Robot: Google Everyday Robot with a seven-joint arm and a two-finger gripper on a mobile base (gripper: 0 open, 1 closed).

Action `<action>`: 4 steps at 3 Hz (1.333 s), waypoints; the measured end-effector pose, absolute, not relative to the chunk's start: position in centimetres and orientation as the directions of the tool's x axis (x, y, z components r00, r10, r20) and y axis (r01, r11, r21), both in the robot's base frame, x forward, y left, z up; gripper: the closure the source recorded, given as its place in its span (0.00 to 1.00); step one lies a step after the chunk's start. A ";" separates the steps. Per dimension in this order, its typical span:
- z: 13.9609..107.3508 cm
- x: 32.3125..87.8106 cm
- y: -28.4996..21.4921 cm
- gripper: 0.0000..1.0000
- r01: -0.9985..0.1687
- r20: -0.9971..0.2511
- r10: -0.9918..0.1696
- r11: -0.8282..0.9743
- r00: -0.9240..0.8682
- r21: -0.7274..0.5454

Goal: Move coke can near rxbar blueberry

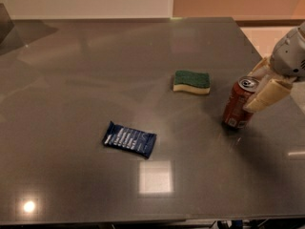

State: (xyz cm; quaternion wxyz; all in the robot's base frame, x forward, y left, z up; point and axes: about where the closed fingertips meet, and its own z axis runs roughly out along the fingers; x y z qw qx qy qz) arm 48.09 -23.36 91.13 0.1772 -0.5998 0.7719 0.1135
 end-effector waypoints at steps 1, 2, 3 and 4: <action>91.9 48.2 -19.8 1.00 -0.979 -0.412 -0.894 0.201 -0.174 -0.023; 91.9 48.5 -15.6 1.00 -0.991 -0.396 -0.911 0.130 -0.112 -0.017; 91.5 48.6 -12.0 1.00 -0.997 -0.389 -0.919 0.071 -0.061 -0.010; 91.0 48.5 -9.5 1.00 -0.999 -0.393 -0.919 0.035 -0.032 0.000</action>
Offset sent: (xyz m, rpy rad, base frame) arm 0.0027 0.1308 0.0038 -0.0424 0.0623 0.2330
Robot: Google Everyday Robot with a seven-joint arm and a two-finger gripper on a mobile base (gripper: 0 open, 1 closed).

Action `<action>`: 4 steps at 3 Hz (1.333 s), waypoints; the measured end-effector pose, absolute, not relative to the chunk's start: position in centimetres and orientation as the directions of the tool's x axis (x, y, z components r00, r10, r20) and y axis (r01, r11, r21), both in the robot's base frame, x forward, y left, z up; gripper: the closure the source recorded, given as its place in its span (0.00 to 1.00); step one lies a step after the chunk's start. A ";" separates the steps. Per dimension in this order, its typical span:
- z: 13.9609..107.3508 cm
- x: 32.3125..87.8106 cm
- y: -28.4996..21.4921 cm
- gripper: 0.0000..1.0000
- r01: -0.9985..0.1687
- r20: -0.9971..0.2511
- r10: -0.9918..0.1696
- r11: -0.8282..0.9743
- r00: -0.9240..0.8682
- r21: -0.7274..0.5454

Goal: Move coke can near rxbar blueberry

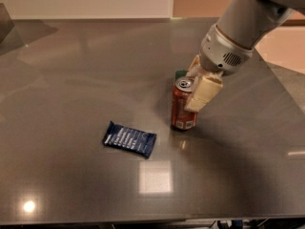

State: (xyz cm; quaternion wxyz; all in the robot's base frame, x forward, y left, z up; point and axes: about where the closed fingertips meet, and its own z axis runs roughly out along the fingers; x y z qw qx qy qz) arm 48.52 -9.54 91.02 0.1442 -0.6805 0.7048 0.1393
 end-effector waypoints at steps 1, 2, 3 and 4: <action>90.9 48.3 -7.7 1.00 -1.000 -0.402 -0.916 0.008 -0.009 0.004; 90.6 48.1 -6.3 1.00 -1.000 -0.414 -0.910 -0.009 0.006 0.006; 90.1 47.8 -6.0 0.85 -1.000 -0.404 -0.915 -0.012 0.015 -0.009; 89.7 47.6 -6.0 0.61 -1.000 -0.403 -0.915 -0.014 0.020 -0.020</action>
Offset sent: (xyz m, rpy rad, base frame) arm -0.0093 0.0456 -0.0097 0.0336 0.0225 0.0656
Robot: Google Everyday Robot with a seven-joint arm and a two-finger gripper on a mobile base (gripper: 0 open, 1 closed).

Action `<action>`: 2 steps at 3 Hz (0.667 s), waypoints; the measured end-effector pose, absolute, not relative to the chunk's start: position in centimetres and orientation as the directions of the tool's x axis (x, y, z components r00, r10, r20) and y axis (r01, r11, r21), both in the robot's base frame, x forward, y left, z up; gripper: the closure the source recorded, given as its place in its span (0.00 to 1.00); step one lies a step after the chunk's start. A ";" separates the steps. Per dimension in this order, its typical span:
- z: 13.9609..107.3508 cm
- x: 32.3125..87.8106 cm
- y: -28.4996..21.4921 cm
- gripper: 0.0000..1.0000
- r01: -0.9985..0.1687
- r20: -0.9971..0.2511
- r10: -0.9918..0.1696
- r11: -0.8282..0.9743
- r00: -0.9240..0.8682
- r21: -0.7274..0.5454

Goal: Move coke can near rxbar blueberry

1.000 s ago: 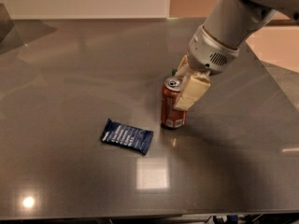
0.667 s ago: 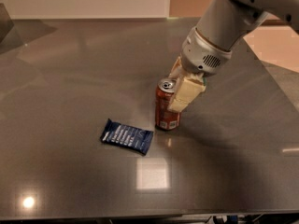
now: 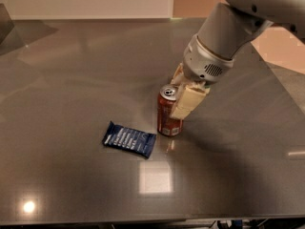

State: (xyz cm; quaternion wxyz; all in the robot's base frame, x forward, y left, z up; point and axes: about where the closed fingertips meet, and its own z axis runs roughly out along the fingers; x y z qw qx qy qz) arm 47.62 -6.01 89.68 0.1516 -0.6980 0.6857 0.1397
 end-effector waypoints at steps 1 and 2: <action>89.8 47.6 -5.9 0.38 -1.000 -0.403 -0.915 -0.014 0.022 -0.024; 89.8 47.6 -5.8 0.15 -1.000 -0.404 -0.915 -0.014 0.024 -0.027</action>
Offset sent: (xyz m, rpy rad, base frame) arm -0.0001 0.0009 0.0006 0.0004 -0.0031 0.0003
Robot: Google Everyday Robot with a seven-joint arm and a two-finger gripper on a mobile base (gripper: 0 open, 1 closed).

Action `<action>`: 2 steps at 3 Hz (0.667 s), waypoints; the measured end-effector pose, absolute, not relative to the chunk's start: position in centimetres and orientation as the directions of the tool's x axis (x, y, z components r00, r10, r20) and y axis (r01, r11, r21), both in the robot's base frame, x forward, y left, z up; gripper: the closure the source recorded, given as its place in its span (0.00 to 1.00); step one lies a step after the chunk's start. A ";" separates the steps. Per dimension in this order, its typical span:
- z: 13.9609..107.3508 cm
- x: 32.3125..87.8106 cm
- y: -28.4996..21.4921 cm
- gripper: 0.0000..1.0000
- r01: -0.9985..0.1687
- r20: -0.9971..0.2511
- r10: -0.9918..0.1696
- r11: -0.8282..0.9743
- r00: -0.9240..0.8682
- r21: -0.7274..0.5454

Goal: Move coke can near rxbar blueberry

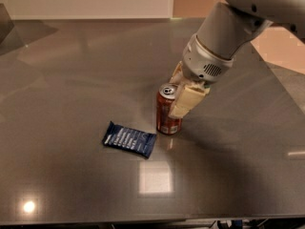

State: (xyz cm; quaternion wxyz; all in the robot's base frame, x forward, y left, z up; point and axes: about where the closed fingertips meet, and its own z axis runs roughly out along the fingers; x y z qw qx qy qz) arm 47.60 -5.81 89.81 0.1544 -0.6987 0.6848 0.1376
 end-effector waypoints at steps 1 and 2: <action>89.9 47.6 -5.7 0.00 -0.999 -0.404 -0.914 -0.015 0.026 -0.031; 89.9 47.6 -5.7 0.00 -0.999 -0.404 -0.914 -0.015 0.026 -0.031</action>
Offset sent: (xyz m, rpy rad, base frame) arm -0.0001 0.0009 0.0006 0.0004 -0.0032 0.0005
